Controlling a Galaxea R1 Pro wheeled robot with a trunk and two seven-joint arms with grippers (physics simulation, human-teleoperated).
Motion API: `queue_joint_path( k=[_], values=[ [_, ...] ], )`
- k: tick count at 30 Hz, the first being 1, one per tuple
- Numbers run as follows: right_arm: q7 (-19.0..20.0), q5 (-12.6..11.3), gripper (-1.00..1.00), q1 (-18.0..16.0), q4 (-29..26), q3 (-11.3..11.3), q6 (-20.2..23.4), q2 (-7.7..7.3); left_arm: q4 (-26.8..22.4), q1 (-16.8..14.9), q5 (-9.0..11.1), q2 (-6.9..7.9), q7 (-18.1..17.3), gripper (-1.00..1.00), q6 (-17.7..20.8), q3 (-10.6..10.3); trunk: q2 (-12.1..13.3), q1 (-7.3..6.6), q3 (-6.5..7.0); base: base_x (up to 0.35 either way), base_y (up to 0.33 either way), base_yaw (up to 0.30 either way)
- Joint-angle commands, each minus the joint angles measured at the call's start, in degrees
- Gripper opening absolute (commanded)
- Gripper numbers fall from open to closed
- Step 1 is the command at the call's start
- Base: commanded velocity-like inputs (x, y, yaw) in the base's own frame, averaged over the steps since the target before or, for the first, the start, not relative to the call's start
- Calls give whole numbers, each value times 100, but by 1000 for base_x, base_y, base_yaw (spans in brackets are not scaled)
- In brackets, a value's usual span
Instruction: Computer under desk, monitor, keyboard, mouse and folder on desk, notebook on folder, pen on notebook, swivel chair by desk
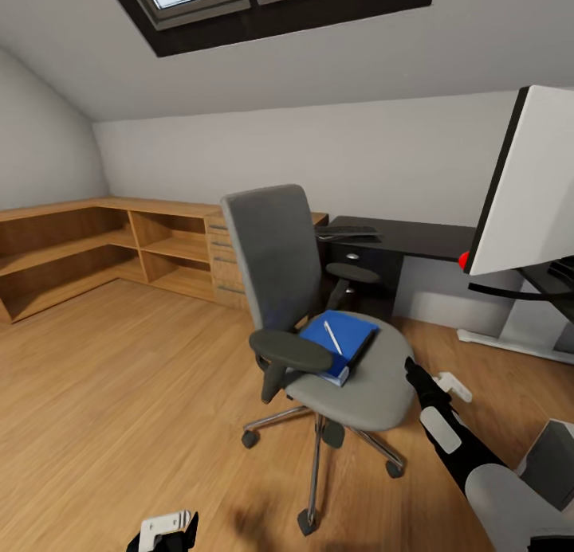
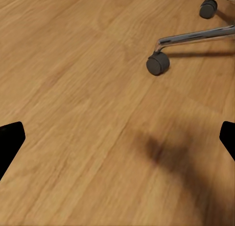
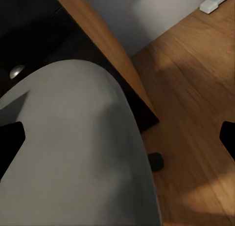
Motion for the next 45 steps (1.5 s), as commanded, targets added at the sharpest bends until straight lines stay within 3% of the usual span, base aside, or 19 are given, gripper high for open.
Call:
queue_joint_path(
  k=[1, 12, 45],
  values=[
    [-37, -33, 100, -2, -3, 39, -32, -1, -4, 3, 46, -1, 0, 100, -7, 0, -2, -1, -4, 37, -2, 0],
    [-38, -33, 100, 0, 12, 41, -42, 28, -4, 1, 48, -1, -2, 100, -8, 7, -2, -1, -6, 139, 0, 0],
    [-30, -42, 100, 0, 17, 37, -18, 85, -4, 1, 48, 14, 40, 100, -8, 16, -2, -1, -124, 4, 0, 60]
  ],
)
